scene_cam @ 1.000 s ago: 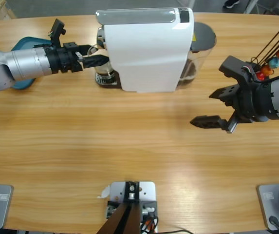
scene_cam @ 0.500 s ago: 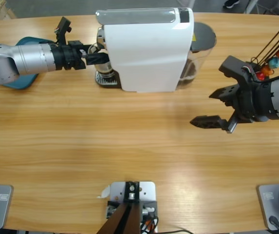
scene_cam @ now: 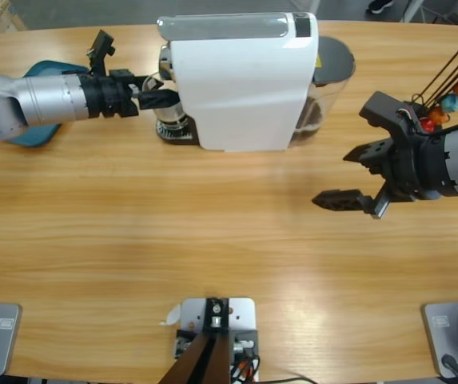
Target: Pour coffee
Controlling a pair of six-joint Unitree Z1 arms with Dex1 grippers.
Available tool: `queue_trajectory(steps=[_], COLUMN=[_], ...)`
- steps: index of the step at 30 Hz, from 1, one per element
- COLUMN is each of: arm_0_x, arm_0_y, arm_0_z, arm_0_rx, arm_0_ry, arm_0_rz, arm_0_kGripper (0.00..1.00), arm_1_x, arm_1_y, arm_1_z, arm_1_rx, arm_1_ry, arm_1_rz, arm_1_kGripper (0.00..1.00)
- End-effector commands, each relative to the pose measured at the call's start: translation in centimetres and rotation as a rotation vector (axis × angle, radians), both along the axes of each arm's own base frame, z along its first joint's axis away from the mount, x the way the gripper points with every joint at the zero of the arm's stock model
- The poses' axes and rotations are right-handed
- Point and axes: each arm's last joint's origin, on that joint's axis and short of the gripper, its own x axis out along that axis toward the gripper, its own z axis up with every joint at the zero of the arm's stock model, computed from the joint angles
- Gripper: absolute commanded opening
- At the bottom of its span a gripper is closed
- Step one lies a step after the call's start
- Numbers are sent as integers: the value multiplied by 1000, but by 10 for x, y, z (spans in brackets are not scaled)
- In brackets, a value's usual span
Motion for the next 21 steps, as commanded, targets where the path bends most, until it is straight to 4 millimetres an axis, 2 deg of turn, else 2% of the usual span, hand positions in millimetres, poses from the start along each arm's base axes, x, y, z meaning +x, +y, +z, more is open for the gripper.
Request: queue_trajectory(steps=[1,4,11,17,21], arm_0_x=[-28,-40,-61,-74,-76], arm_0_y=[13,22,36,53,69], arm_0_z=[15,26,34,48,62], arm_0_rx=[15,28,79,195,238], arm_0_ry=[-3,-34,-69,-134,-194], arm_0_rz=[22,57,138,327,468], arm_0_kGripper=[388,387,387,388,388], arm_1_x=[1,0,-1,-2,-3], arm_1_y=[3,2,1,0,-1], arm_1_z=[-8,-8,-7,-5,-4], arm_1_rx=[-29,-29,-25,-20,-15], arm_1_ry=[38,37,33,27,21], arm_1_rz=[-6,-6,-6,-6,-6], arm_1_kGripper=[1000,1000,1000,1000,1000])
